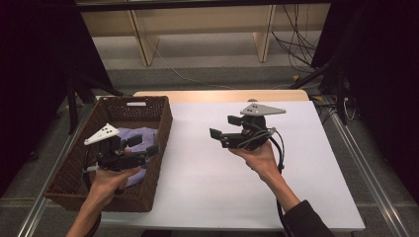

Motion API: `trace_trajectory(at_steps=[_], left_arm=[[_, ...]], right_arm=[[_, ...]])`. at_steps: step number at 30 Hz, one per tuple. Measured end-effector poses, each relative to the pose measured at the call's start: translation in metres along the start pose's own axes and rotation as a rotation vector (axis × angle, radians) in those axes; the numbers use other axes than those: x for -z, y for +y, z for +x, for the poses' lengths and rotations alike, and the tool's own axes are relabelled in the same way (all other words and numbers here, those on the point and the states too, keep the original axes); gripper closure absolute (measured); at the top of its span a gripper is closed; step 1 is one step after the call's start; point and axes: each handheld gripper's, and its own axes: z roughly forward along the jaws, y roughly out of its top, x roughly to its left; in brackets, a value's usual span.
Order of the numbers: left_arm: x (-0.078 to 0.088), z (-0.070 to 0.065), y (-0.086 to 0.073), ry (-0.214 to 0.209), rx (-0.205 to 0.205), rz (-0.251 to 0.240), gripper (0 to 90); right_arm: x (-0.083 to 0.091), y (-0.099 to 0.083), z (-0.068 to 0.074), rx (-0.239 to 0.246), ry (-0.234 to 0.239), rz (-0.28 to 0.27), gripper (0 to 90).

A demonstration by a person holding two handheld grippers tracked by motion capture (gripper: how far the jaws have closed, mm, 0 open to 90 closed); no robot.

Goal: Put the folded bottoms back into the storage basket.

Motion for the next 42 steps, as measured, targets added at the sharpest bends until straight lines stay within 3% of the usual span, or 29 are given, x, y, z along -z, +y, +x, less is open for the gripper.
trace_trajectory(at_steps=[10, 16, 42], left_arm=[[-0.014, -0.017, -0.01, -0.042, -0.021, 0.002, 15.6], [-0.021, -0.027, -0.016, -0.06, -0.045, -0.002, 15.6], [-0.036, -0.052, -0.035, -0.105, -0.088, -0.022, 15.6]], right_arm=[[0.024, -0.019, -0.004, 0.003, -0.012, -0.011, 19.8], [0.03, -0.029, -0.004, 0.006, -0.013, -0.008, 19.9], [0.053, -0.059, 0.0, 0.016, -0.022, -0.029, 19.9]])
